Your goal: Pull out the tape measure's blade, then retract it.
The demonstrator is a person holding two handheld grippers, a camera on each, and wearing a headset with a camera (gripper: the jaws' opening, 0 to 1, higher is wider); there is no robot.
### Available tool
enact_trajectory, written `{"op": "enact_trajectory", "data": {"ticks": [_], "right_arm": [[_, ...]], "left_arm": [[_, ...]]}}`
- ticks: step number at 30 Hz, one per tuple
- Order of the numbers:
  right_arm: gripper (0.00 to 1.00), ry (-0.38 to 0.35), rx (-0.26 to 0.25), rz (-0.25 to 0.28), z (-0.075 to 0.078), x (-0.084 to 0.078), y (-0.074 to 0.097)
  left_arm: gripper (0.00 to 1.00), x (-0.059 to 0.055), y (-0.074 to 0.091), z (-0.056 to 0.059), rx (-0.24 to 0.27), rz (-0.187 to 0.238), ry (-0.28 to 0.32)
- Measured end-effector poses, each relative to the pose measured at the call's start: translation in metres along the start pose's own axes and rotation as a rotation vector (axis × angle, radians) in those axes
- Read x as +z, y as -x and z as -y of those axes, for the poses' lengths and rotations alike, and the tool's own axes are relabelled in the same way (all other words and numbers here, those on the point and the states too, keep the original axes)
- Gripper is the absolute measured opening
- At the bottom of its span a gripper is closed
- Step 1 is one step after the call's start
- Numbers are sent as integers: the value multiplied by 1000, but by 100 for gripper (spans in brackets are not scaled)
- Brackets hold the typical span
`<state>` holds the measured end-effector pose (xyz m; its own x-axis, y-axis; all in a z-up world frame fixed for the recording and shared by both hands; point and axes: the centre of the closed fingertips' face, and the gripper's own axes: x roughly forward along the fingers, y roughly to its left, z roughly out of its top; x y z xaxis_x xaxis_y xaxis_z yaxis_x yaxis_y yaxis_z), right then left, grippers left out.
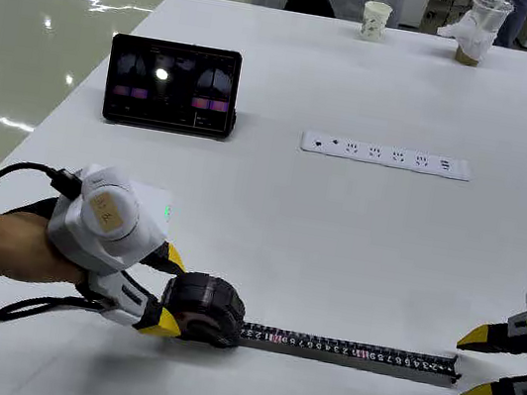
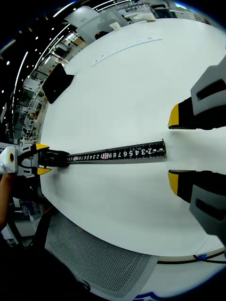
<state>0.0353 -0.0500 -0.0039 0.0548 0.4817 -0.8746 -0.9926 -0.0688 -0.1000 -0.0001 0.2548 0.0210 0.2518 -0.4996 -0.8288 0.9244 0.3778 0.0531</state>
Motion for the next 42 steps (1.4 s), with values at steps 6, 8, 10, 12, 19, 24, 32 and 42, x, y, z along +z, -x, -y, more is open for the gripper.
{"op": "enact_trajectory", "data": {"ticks": [6,8,10,12,19,24,32,42], "right_arm": [[41,-37,-20,3,-5,-5,4],[43,-54,-27,6,-6,-6,5],[45,-73,-30,11,-7,-7,6],[47,-84,-32,14,-9,-7,6],[52,-122,-53,28,-12,-8,9],[58,-147,-66,48,-16,-6,11],[65,-206,-86,69,-23,-4,13],[74,-273,-119,99,-29,-1,16]], "left_arm": [[48,-6,3,6,2,-2,28],[50,-8,5,7,7,-1,39],[52,-9,6,8,11,5,48],[54,-11,8,8,14,7,57],[60,-16,13,8,37,20,87],[65,-16,15,10,58,39,120],[74,-20,17,17,73,61,172],[83,-23,21,29,109,94,243]]}}
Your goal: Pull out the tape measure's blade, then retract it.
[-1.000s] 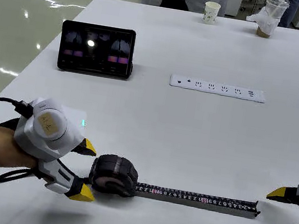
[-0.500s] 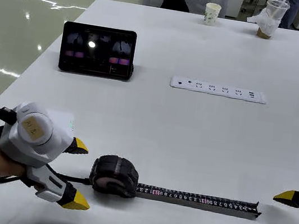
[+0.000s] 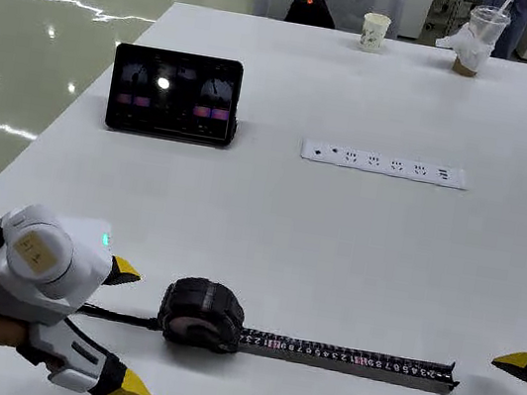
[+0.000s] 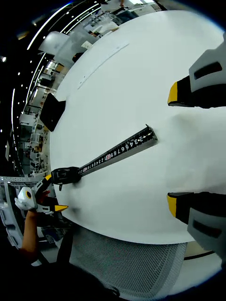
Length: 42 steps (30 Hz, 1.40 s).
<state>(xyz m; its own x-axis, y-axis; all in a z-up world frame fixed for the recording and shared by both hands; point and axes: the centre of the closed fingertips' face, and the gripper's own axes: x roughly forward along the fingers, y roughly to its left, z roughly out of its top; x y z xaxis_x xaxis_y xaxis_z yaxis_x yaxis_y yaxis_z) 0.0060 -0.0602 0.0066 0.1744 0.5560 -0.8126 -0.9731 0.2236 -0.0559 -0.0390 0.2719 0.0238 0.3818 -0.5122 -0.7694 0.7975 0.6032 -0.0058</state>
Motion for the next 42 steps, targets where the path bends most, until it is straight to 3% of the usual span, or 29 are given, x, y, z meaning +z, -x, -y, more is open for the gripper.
{"op": "enact_trajectory", "data": {"ticks": [14,23,32,42], "right_arm": [[88,-120,-44,29,-12,0,0],[99,-188,-81,52,-21,6,1],[99,-244,-91,69,-29,12,1],[99,-291,-123,87,-38,23,7]], "left_arm": [[93,9,1,15,51,73,95],[97,15,6,18,90,116,147],[99,18,6,30,102,125,162],[99,19,8,39,127,155,222]]}}
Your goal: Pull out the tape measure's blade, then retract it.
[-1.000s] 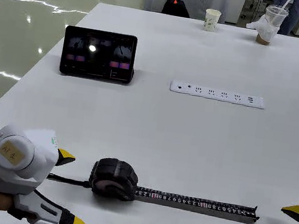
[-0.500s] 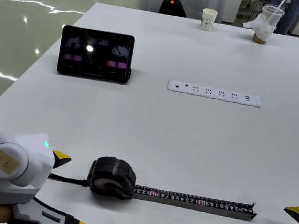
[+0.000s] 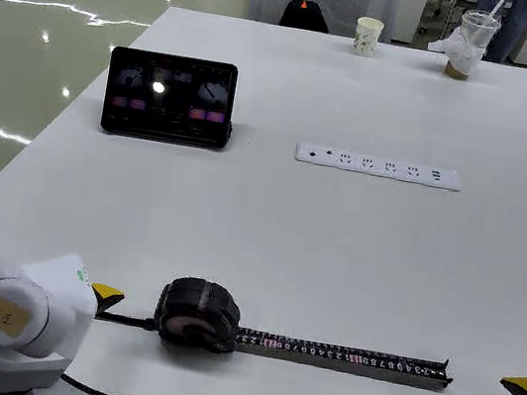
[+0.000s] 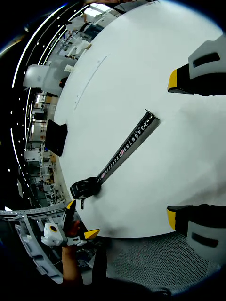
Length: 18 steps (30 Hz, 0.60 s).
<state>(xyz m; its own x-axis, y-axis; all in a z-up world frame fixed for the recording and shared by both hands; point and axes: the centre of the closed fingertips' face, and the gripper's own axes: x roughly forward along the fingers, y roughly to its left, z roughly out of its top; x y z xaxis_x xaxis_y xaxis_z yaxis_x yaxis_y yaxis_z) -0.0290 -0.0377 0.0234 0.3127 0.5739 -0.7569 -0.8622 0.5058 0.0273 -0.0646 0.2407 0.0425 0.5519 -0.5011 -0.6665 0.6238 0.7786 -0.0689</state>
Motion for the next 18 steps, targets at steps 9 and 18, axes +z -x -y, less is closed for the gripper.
{"op": "enact_trajectory", "data": {"ticks": [9,18], "right_arm": [[99,-41,-29,31,-9,11,5],[99,-80,-57,53,-14,17,10]], "left_arm": [[99,1,2,10,31,4,12],[99,1,5,15,71,5,37]]}}
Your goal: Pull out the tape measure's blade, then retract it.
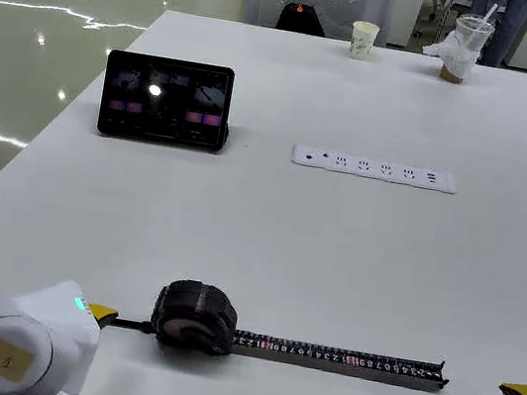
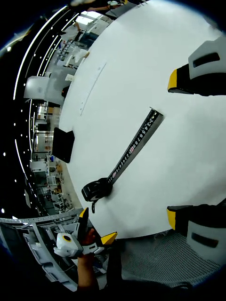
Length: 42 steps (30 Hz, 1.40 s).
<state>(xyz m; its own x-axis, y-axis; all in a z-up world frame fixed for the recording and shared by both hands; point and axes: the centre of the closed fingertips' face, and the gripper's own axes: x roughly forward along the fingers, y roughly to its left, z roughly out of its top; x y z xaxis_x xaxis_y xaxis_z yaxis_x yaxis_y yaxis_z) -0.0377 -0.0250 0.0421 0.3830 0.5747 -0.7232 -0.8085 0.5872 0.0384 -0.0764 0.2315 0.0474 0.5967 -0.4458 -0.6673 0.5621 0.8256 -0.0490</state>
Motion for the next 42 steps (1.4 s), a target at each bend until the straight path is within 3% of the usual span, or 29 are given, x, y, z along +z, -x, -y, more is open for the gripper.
{"op": "enact_trajectory", "data": {"ticks": [13,22,26,33,42], "right_arm": [[99,-67,-25,1,-10,-3,8],[99,-94,-41,-19,-19,-4,10],[99,-123,-52,-10,-22,0,12],[99,-139,-58,15,-31,12,12],[99,-184,-70,47,-37,27,15]], "left_arm": [[99,4,5,2,63,23,84],[99,5,10,6,107,17,124],[99,7,10,14,114,22,138],[99,11,11,17,144,26,166],[99,11,13,15,200,15,205]]}}
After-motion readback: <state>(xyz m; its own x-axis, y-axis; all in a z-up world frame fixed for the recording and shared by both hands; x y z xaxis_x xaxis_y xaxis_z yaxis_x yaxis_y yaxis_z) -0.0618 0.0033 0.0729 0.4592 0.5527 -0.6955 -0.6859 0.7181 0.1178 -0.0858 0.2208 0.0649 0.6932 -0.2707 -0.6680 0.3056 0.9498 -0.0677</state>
